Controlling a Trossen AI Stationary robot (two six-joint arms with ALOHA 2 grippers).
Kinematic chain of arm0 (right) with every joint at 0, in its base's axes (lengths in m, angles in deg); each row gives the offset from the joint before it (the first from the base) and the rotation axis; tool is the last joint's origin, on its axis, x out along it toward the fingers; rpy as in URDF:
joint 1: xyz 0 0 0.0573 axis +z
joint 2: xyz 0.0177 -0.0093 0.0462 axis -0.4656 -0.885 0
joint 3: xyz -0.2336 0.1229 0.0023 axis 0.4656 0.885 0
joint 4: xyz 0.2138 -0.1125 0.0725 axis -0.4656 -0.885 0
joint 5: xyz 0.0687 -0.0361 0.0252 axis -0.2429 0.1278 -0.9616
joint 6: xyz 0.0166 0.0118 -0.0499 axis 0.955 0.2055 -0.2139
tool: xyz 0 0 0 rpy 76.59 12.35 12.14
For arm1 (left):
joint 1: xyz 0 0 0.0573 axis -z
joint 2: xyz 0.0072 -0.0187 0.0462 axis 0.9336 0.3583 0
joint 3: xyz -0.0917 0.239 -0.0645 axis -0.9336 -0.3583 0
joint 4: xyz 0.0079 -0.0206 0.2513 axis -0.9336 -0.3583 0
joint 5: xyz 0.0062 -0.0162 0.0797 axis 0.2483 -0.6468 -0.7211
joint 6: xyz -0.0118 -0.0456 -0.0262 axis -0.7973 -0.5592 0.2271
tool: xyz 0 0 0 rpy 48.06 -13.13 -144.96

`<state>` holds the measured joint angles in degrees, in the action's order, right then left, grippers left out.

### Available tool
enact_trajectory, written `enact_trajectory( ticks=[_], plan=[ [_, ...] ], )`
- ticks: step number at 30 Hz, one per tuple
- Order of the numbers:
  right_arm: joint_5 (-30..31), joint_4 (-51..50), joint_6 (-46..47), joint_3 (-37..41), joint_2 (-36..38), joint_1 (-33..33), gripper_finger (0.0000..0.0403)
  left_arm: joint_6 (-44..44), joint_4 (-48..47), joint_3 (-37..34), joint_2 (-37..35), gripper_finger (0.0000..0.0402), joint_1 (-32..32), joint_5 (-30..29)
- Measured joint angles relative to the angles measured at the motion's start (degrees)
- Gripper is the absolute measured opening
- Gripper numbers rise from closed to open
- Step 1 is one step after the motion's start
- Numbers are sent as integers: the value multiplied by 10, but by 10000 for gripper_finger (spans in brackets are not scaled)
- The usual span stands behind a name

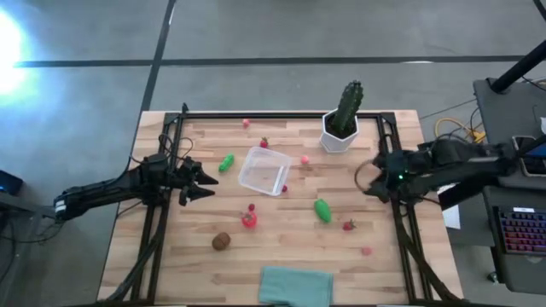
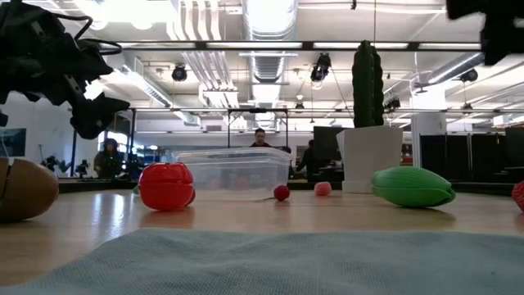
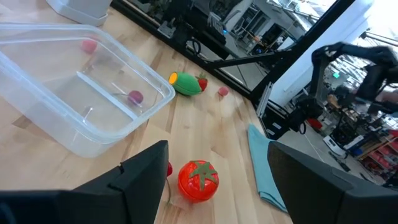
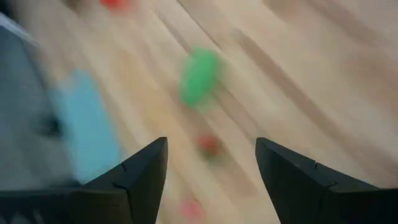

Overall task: Pick and placing Produce into tupperware
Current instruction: Put the bottom pink peach into the transparent bin

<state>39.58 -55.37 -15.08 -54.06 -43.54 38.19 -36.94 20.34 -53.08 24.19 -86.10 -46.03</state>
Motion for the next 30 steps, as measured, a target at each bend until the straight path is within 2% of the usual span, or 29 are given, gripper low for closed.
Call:
enact_trajectory(
  ticks=[3, 6, 13, 17, 19, 21, 27, 30],
  plan=[
    [44, -98, 40, -75, -48, 65, 235, 0, 0, 0, 0, 261, 0, 0],
    [48, -108, 104, -106, -87, 141, 235, 0, 1, 0, -1, 261, 0, 0],
    [36, -84, 251, -71, -234, 435, 235, 0, 3, -1, -1, 261, 0, 0],
    [52, -40, 367, -59, -310, 539, 235, 0, 8, -4, -1, 261, 0, 0],
    [72, -24, 395, -59, -339, 568, 235, 0, 9, -3, 1, 261, 0, 0],
    [81, -18, 383, -59, -368, 581, 235, 0, 9, -3, 0, 261, 0, 0],
    [85, 27, 369, -75, -454, 563, 235, 0, 9, -4, 1, 261, 0, 0],
    [84, 55, 326, -84, -498, 551, 235, 0, 8, -3, 3, 261, 0, 0]
  ],
)
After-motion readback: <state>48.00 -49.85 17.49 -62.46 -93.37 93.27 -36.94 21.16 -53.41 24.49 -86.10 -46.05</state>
